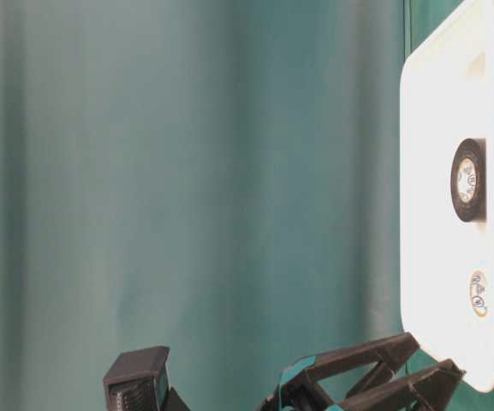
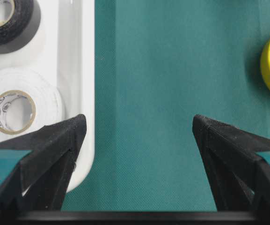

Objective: Put the tape alternately from left to right into the white case.
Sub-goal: 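Release the black roll in the tray and withdraw the left gripper, then lower the right gripper into the blue tape roll and grip it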

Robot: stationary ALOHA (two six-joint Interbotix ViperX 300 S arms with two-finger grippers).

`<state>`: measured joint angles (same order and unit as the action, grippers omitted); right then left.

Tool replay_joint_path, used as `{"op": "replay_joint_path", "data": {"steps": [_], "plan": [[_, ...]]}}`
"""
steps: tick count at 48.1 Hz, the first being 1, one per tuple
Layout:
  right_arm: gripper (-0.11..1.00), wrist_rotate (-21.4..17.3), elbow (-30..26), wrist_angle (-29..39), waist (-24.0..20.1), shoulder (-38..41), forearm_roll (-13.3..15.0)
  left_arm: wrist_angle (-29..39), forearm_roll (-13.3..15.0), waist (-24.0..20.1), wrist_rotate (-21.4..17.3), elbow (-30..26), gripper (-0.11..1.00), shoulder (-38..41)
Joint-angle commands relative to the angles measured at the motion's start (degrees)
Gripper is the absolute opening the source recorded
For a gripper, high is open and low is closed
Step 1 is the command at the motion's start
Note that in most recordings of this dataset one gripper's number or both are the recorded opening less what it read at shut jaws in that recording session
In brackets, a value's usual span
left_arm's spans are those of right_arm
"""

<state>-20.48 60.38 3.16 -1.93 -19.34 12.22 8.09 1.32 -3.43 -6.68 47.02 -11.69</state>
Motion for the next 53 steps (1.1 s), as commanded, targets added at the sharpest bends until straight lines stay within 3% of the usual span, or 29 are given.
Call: {"op": "replay_joint_path", "data": {"steps": [1, 26, 53], "plan": [[0.7, -0.1, -0.4, -0.1, 0.1, -0.6, -0.1, -0.7, 0.2, 0.1, 0.1, -0.6, 0.98, -0.7], [0.7, -0.8, -0.4, 0.1, 4.4, 6.2, -0.1, -0.7, 0.2, 0.1, 0.1, -0.5, 0.98, -0.7], [0.7, -0.8, -2.7, 0.1, 4.5, 12.9, -0.2, -0.7, 0.2, 0.2, 0.1, -0.1, 0.98, -0.7]]}}
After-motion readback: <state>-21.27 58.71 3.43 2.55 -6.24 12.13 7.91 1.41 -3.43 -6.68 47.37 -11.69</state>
